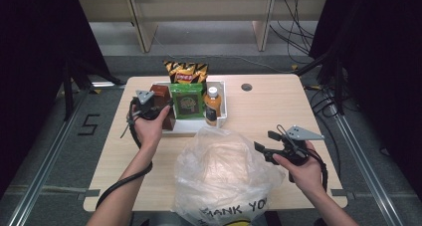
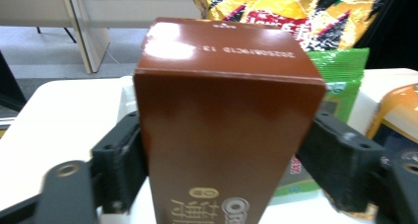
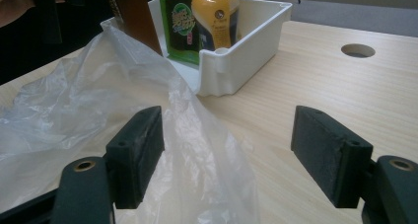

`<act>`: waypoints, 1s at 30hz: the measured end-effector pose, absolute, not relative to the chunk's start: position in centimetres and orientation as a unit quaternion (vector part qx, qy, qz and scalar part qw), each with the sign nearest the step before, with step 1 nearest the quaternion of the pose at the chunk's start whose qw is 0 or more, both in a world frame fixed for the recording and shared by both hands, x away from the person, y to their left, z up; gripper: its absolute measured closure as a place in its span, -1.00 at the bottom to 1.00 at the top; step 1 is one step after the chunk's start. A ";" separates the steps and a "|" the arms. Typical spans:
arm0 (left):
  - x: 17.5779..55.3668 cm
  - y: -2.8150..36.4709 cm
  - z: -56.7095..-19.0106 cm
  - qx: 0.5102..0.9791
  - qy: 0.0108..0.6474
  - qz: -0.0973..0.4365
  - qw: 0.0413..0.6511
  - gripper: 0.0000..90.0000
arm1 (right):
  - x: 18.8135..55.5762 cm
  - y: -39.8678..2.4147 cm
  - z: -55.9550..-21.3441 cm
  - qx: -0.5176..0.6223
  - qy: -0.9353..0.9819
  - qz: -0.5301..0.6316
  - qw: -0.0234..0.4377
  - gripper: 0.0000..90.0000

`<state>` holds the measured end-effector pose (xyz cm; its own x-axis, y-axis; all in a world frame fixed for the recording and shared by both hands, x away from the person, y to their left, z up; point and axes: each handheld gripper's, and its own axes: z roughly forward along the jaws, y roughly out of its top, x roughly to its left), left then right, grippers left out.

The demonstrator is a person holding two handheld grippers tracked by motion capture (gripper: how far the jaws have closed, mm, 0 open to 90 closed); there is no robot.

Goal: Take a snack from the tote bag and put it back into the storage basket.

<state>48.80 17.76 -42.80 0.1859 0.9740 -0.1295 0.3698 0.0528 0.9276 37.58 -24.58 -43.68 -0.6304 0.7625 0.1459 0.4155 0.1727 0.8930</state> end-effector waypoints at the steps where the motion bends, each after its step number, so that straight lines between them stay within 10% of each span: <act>1: 48.7 17.7 -42.7 0.608 0.553 0.321 0.471 -0.58 | 37.7 -24.5 -43.7 0.390 0.745 0.511 0.176 -0.36; 30: 42.1 21.0 -42.9 0.632 0.554 0.298 0.453 -0.63 | 37.5 -24.5 -43.7 0.399 0.743 0.509 0.173 -0.36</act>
